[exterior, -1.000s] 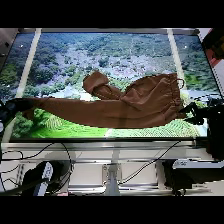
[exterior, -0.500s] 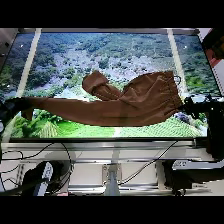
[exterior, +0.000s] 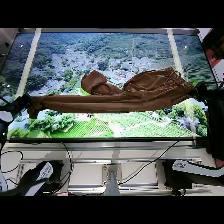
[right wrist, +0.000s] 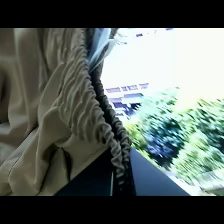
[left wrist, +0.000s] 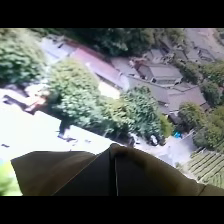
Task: Fold the clothes and pants, and hang the long-sleeved shirts on hangers.
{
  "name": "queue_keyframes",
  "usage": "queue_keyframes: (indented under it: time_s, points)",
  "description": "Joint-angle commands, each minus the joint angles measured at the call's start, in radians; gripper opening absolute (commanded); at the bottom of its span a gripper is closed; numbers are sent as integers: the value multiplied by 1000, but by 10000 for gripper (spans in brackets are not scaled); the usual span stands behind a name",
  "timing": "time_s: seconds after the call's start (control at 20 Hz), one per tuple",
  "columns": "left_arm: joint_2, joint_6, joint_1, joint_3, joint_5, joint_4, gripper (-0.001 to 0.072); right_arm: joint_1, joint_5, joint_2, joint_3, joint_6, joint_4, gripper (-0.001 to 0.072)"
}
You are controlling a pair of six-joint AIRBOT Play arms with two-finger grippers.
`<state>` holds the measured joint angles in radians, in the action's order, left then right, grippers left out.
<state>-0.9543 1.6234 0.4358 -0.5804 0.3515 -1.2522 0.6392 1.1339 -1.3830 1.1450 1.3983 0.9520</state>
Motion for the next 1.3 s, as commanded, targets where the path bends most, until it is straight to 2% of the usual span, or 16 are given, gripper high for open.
queue_keyframes:
  time_s: [0.0,0.3,0.35,0.4,0.45,0.6,0.7,0.8,0.95,1.0,1.05,1.15,1.25]
  points:
    - [-145,63,-21,-1,-95,33,18,0,30,22,16,-2,5,29]
    - [-172,45,-70,-1,-458,30,33,0,56,22,16,5,5,30]
    - [-172,45,-74,-1,-480,30,247,0,58,22,16,6,5,30]
    - [-172,45,-74,-1,-479,30,614,0,60,22,16,9,5,30]
    - [-171,45,-73,-1,-466,29,707,0,60,22,16,29,5,30]
    - [-139,45,-56,-1,-334,-5,699,0,61,22,16,60,5,30]
    - [-93,45,6,-1,-185,-5,578,0,64,22,16,60,5,30]
    - [-55,40,106,-1,-3,-5,578,0,61,22,16,59,5,30]
    - [-50,-113,249,-1,262,2,579,0,61,22,16,59,5,30]
    - [-56,-151,278,-2,316,14,601,0,60,22,16,58,5,30]
    - [-63,-185,291,-2,346,28,709,0,57,22,16,58,5,29]
    - [-87,-185,286,-2,343,54,718,0,52,22,16,58,6,30]
    - [-128,-185,283,-3,306,147,715,0,52,22,16,58,6,30]
